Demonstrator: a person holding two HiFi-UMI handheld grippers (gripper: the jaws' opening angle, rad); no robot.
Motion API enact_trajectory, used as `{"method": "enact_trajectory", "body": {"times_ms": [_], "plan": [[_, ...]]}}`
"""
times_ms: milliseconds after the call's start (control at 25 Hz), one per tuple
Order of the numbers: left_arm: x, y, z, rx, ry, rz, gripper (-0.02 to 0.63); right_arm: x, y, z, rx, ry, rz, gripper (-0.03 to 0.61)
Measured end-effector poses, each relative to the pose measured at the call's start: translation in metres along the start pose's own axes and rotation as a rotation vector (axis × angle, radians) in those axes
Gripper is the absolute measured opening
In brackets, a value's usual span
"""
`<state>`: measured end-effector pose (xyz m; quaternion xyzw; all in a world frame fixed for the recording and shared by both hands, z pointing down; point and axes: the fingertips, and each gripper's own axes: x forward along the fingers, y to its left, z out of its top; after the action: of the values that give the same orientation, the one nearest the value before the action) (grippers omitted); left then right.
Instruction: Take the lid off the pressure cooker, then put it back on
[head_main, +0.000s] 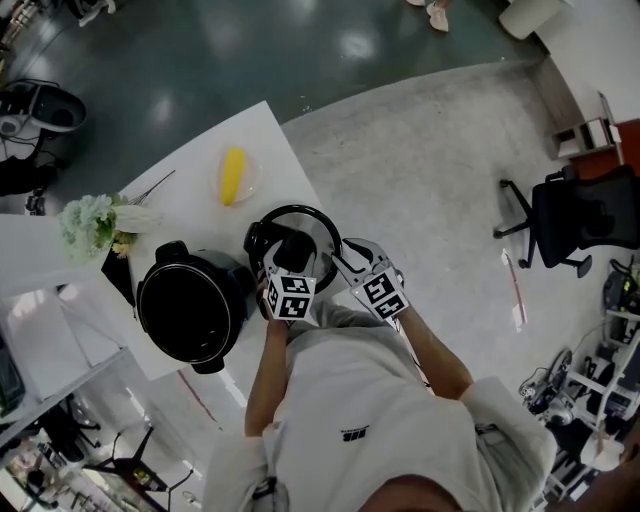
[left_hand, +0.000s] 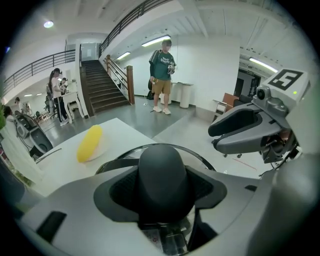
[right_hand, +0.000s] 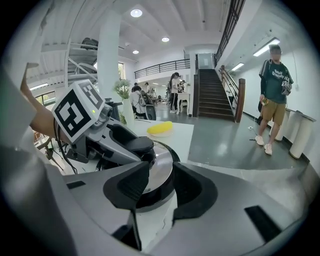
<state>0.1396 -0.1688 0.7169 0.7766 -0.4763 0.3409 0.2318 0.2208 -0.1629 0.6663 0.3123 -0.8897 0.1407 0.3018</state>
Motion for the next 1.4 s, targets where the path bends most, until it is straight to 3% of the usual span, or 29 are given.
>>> {"method": "enact_trajectory", "body": {"times_ms": [1000, 1400], "plan": [[0.003, 0.000, -0.007, 0.054, -0.035, 0.057, 0.325, 0.003, 0.018, -0.013, -0.006, -0.002, 0.020, 0.150], [-0.026, -0.003, 0.008, 0.044, -0.097, 0.067, 0.353, -0.013, 0.027, -0.005, 0.002, -0.036, 0.014, 0.150]]}}
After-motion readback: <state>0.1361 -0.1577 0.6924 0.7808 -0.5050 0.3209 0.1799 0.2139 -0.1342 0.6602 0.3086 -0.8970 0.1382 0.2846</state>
